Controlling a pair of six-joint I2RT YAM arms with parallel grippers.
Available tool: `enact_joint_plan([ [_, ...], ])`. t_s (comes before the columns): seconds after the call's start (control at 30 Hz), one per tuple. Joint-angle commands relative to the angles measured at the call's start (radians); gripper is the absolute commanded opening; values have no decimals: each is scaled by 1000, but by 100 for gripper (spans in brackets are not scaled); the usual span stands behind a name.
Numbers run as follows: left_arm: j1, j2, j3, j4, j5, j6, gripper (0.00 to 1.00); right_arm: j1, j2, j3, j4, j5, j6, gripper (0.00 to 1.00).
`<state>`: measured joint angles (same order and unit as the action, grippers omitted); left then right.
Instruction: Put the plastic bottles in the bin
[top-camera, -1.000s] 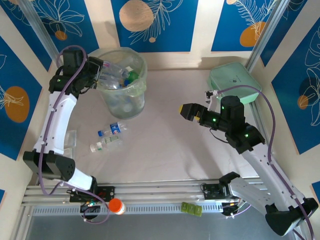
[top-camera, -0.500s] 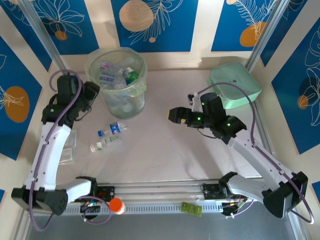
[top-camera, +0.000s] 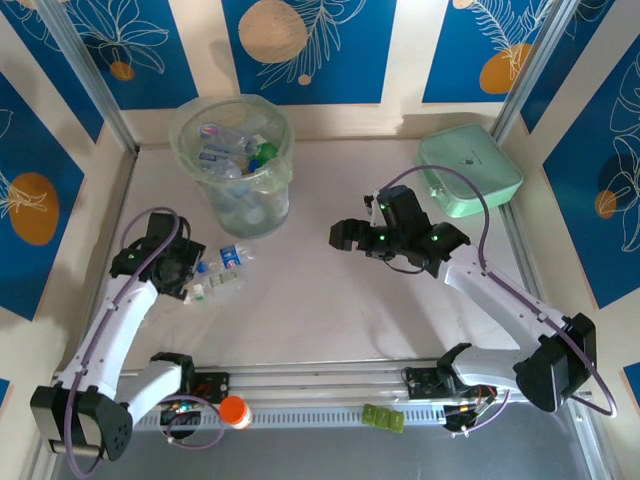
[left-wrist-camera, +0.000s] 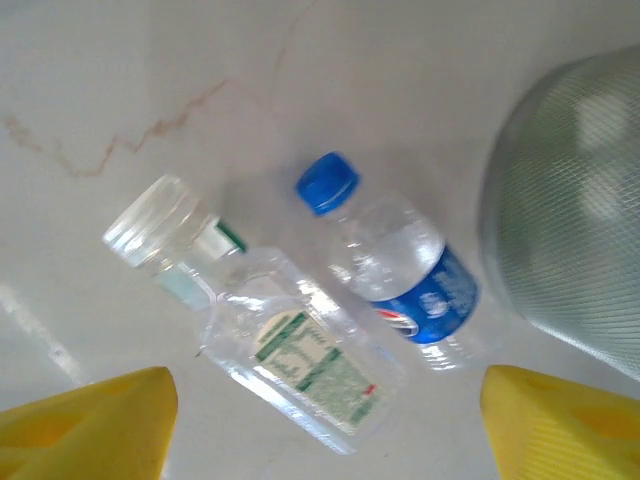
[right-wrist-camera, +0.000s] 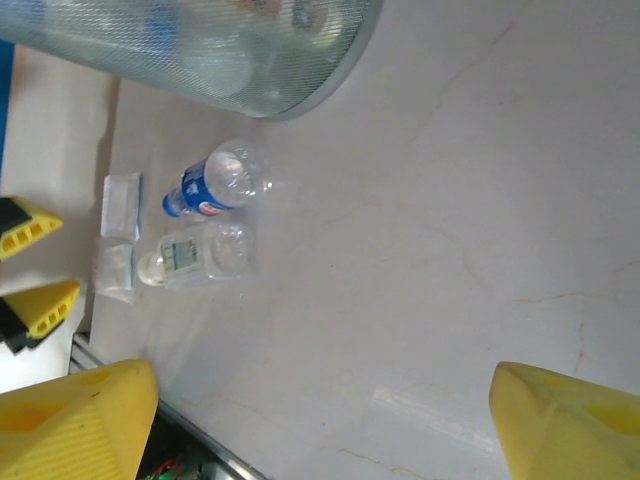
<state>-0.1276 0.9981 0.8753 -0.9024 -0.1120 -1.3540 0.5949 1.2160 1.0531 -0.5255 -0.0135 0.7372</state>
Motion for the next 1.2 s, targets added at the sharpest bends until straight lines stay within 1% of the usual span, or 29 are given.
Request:
enact_joint_plan([
  [0.0,-6,11,-43,-18,33,-126,87,5,25,45,-29,35,27,87],
  [0.07,-4,13,-75,-6,11,-153,91,5,39,54,-28,38,29,87],
  [0.17,3,16,-123,35,-3,-187,92,6,60,70,-31,39,28,87],
  [0.5,32,84,-210,136,-29,-224,84,-1,81,61,-26,63,5,87],
  [0.67,39,159,-234,198,-2,-232,77,-18,74,40,-21,59,-9,87],
  [0.87,42,213,-231,254,-14,-216,74,-53,49,-15,13,23,-10,87],
  [1.0,42,230,-222,270,-21,-197,74,-69,48,-40,37,1,-6,87],
  [1.1,42,252,-216,279,-12,-177,79,-72,49,-46,45,-14,-5,87],
  [1.17,42,279,-213,289,6,-167,80,-73,46,-47,49,-15,-7,87],
])
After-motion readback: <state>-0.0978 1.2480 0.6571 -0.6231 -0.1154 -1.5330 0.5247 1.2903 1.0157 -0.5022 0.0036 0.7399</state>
